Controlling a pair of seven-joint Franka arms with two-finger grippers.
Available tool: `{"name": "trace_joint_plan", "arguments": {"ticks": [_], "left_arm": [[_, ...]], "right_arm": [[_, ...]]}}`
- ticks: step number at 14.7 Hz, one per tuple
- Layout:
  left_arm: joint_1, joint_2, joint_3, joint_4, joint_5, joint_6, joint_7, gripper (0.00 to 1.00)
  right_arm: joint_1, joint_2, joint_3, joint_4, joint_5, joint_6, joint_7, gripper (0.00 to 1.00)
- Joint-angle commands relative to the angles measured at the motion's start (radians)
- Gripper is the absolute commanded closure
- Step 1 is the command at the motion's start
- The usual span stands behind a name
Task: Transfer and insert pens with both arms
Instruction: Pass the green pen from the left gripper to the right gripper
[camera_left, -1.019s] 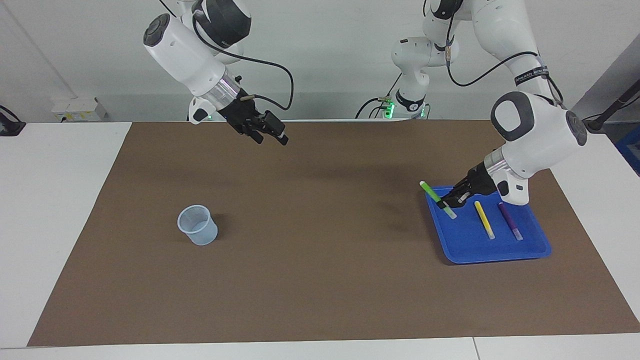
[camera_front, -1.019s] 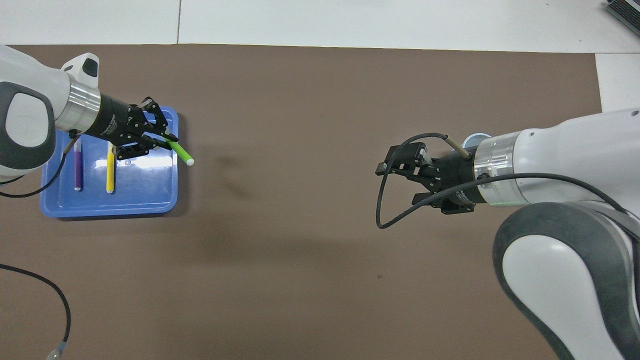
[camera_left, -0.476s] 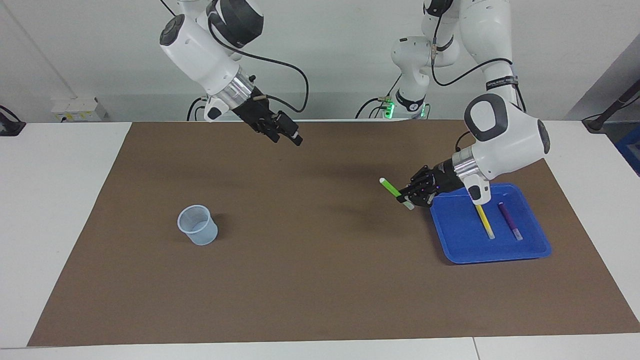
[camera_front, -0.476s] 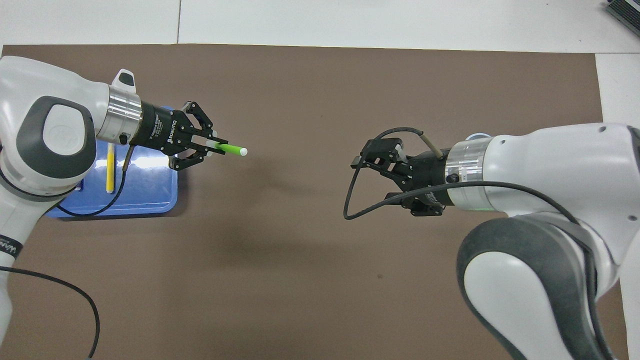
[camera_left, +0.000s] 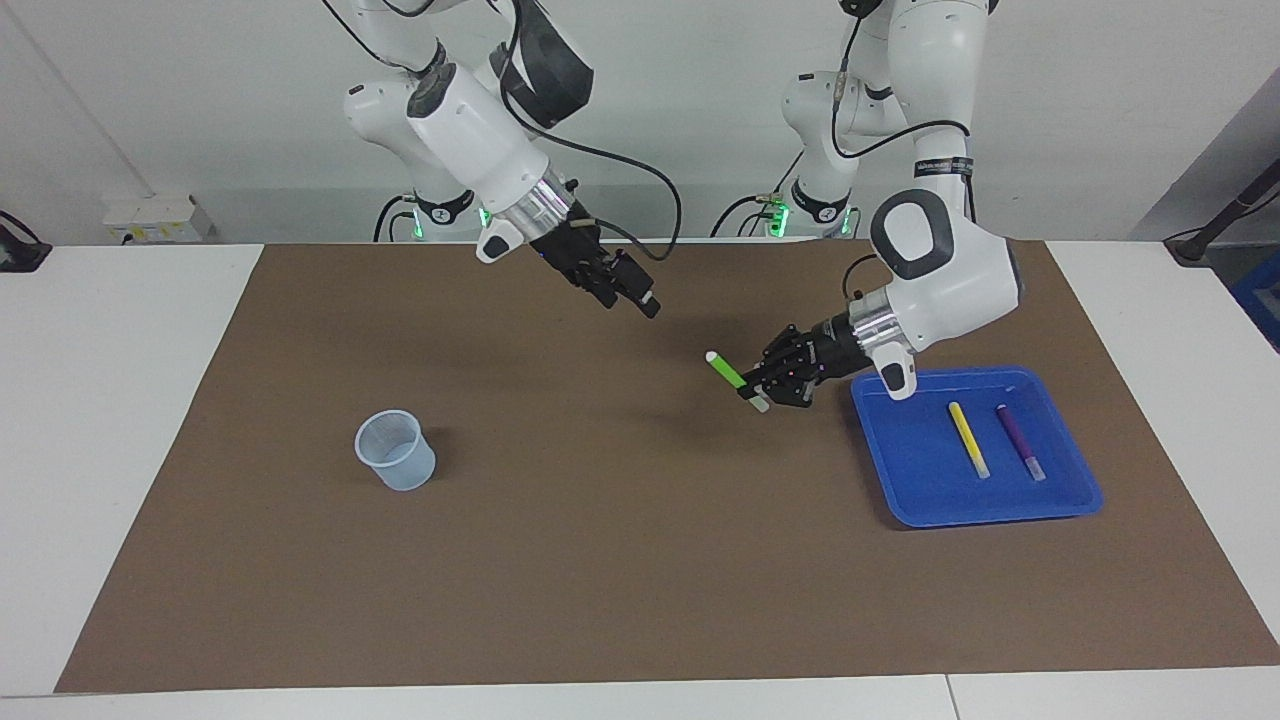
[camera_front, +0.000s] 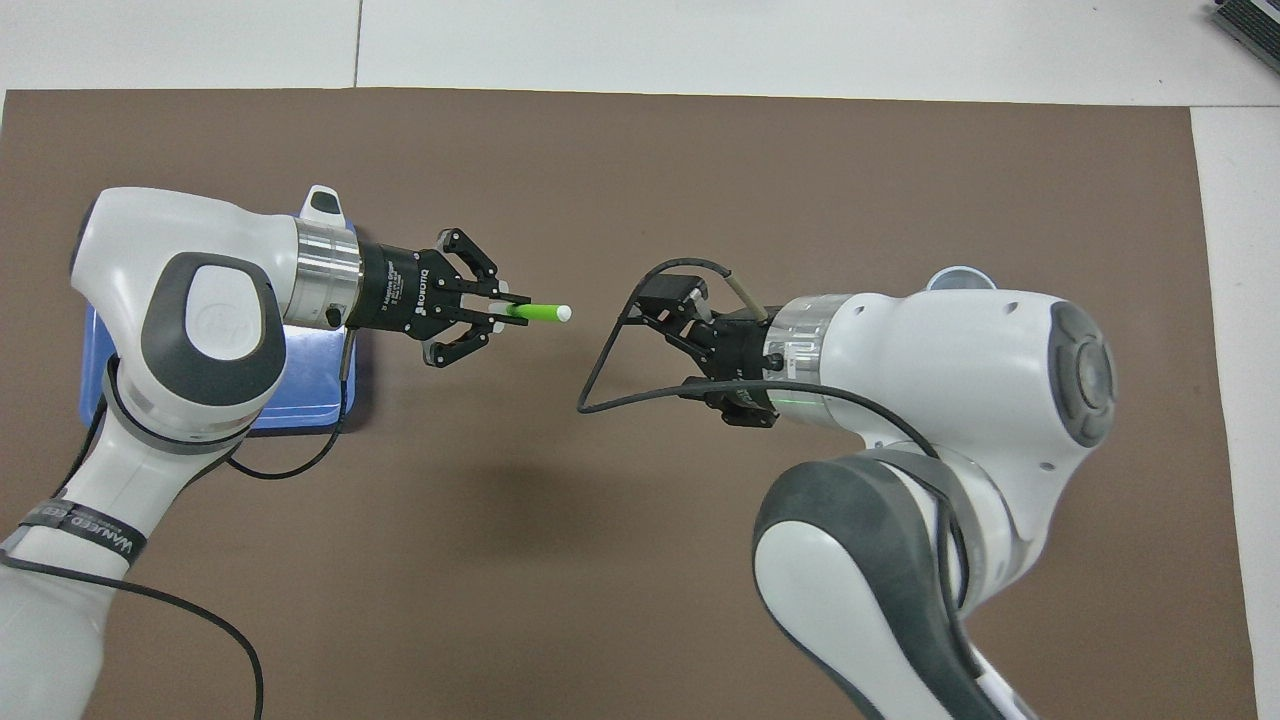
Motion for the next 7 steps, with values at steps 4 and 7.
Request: {"name": "trace_joint_plan", "arguments": {"ticks": [4,7], "left_arm": [[-0.076,-0.033,0.014,-0.041,-0.053,0.054,-0.104,1.00],[-0.082,-0.033,0.014,-0.040,-0.054,0.058,-0.106,1.00]], "right_arm": [[-0.010,0.033,-0.006,0.032,0.011,-0.097,-0.276,0.00],[-0.012,0.035,-0.006,0.041,-0.009,-0.103,-0.305,0.00]]}}
